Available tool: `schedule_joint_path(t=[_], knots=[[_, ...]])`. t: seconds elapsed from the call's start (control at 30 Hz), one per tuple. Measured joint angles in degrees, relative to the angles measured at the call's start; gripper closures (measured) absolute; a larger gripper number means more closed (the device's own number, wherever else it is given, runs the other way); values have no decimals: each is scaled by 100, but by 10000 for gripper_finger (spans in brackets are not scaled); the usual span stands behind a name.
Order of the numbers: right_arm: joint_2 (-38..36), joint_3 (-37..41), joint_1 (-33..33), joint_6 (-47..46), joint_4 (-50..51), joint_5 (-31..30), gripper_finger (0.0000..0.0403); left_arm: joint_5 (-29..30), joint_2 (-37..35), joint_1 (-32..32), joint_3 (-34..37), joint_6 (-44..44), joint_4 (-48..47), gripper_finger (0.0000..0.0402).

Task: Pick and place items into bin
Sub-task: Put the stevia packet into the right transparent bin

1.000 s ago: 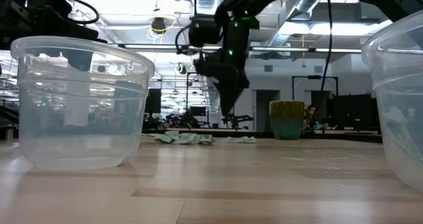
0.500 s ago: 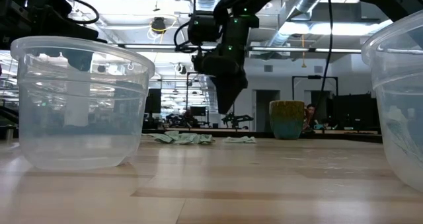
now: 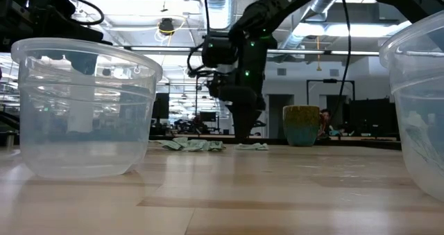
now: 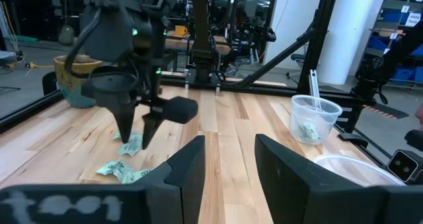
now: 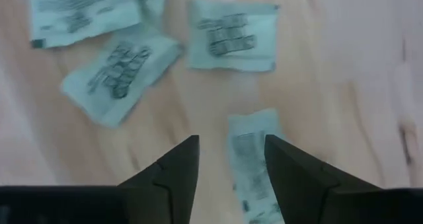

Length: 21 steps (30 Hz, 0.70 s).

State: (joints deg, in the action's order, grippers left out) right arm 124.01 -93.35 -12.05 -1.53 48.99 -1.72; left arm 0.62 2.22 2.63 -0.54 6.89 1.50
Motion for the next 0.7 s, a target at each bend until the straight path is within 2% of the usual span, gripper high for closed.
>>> schedule_joint_path(t=[0.3, 0.57, 0.7], knots=[[-19, 420, -154, -157, -301, 31, 286, 0, 0, 2, 0, -2, 0, 281], [-24, 445, -75, -314, -330, 28, 391, -2, 0, 0, -1, -2, 0, 281], [-6, 367, -31, -457, -218, 9, 390, 0, 0, 1, 0, 0, 0, 281]])
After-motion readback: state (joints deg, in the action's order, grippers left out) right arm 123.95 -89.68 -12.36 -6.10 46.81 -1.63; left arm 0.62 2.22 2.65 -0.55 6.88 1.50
